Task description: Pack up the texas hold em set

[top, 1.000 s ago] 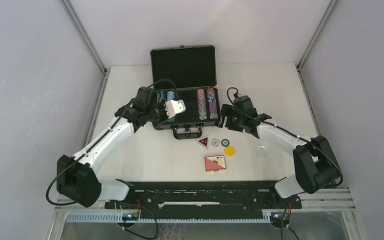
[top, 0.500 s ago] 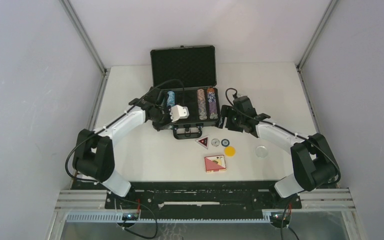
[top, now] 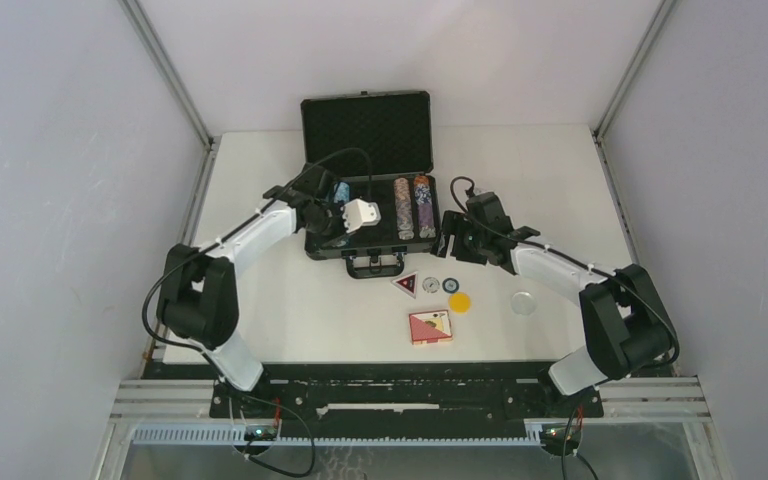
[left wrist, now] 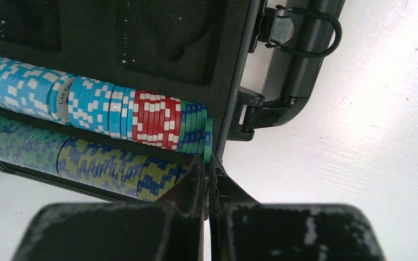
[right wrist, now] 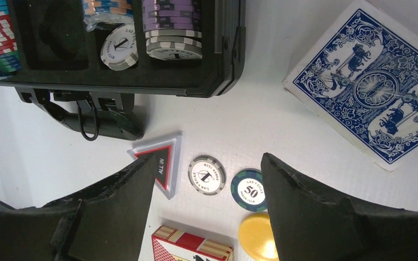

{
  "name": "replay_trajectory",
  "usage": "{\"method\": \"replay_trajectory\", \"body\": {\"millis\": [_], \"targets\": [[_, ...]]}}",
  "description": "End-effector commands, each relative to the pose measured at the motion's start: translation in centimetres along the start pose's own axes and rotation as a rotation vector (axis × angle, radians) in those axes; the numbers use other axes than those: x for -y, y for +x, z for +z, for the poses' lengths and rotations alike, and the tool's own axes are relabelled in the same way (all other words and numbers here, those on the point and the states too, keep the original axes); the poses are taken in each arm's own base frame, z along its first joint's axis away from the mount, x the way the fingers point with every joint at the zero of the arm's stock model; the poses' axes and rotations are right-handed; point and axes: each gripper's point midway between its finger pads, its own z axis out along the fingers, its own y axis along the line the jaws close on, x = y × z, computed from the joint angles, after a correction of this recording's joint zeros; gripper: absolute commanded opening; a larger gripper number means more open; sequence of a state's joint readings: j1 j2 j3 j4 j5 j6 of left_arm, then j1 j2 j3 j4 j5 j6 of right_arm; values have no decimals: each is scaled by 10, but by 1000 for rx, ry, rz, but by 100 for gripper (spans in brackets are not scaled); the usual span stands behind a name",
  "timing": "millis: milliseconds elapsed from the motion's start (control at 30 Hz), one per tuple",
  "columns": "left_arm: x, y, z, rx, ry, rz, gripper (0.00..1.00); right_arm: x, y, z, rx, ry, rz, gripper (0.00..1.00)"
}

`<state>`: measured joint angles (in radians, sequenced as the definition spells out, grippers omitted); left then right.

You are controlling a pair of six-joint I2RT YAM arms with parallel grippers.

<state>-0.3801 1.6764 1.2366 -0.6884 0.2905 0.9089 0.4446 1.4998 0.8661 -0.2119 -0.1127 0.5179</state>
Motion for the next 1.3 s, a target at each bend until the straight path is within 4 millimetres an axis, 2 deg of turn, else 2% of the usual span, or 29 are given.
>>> {"method": "replay_trajectory", "body": {"millis": [0, 200, 367, 667, 700, 733, 767, 1033, 1267], "targets": [[-24, -10, -5, 25, -66, 26, 0, -4, -15, 2, 42, -14, -22, 79], [-40, -4, -1, -2, -119, 22, 0, -3, -14, 5, 28, -8, -21, 79], [-56, -6, -3, -11, -149, 24, 0, -4, -14, 6, 23, -9, -23, 79], [-48, -4, 6, -14, -92, 20, 1, -2, -11, 10, 9, -6, -25, 79], [-49, -4, 5, -14, -95, 18, 5, -3, -11, 10, 9, -11, -27, 79], [-49, -5, 3, -12, -100, 16, 21, -3, -10, 11, 5, -12, -26, 79], [-51, -6, 2, -7, -108, 16, 29, -4, -10, 11, 3, -16, -25, 79], [-64, -27, -11, 61, -203, 25, 35, -6, -7, 12, -9, -27, -29, 79], [-78, -59, -40, 175, -337, 58, 44, -6, -7, 10, 5, -4, -59, 79]]}}
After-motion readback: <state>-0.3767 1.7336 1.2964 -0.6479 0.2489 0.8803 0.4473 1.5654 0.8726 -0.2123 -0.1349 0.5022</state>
